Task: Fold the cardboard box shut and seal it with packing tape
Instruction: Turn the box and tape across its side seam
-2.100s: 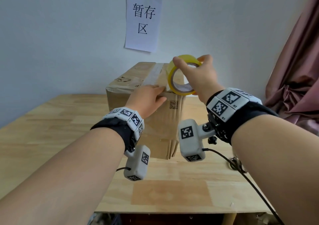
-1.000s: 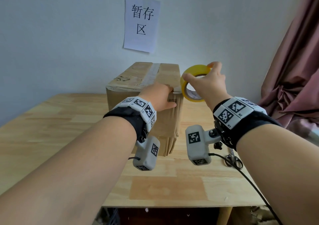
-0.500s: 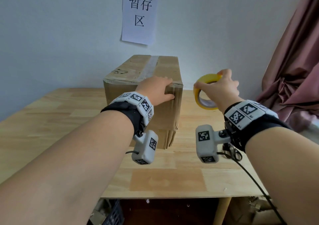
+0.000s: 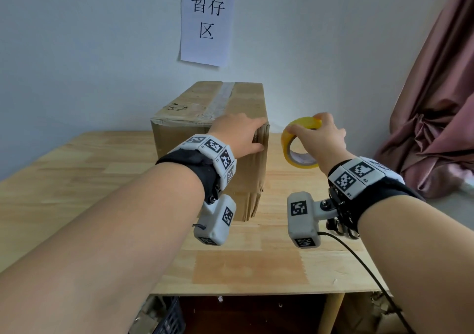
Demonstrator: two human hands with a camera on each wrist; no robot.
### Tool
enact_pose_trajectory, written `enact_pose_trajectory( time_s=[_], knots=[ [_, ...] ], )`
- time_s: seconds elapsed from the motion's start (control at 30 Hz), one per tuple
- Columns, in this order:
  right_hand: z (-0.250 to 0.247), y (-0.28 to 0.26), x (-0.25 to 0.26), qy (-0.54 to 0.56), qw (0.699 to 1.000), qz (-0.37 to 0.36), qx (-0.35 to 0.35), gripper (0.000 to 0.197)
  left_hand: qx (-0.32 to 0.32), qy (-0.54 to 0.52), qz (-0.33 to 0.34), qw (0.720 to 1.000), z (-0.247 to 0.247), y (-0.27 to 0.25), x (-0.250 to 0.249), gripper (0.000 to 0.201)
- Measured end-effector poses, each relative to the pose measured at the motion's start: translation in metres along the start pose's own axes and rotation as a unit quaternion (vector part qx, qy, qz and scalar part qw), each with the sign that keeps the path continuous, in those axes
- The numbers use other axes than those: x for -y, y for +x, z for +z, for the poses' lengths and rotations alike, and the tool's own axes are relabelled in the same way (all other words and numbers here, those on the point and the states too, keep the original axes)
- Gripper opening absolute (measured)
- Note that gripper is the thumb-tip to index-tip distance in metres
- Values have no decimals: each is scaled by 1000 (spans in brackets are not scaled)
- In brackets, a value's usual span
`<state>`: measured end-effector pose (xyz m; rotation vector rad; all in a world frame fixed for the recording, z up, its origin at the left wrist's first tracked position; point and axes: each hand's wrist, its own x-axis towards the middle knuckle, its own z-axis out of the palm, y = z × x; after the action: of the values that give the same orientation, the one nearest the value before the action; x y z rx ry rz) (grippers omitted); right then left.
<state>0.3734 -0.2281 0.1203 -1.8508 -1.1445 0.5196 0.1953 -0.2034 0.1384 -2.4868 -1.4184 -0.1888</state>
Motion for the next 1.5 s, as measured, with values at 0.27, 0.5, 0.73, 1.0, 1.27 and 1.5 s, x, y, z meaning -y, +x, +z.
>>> enact_pose_trajectory(
  time_s=[0.27,0.5,0.73,1.0,1.27,1.5],
  knots=[
    [24,-10,-23,181,975,116,61,81,-24,-71,19,997,13,1,0,65],
    [28,-14,-24,258,949,163,80,89,-54,-36,23,998,21,1,-1,72],
    [3,2,-10,102,994,8,-34,77,-89,-43,2,995,24,-3,-7,61],
    [15,1,-37,39,998,40,11,82,-89,-55,1,995,22,-4,-10,60],
    [37,2,-48,125,984,80,98,95,-70,-62,7,996,19,-2,-9,62],
    [27,-20,19,-101,931,-343,73,70,-32,-89,-19,995,6,0,3,49]
  ],
)
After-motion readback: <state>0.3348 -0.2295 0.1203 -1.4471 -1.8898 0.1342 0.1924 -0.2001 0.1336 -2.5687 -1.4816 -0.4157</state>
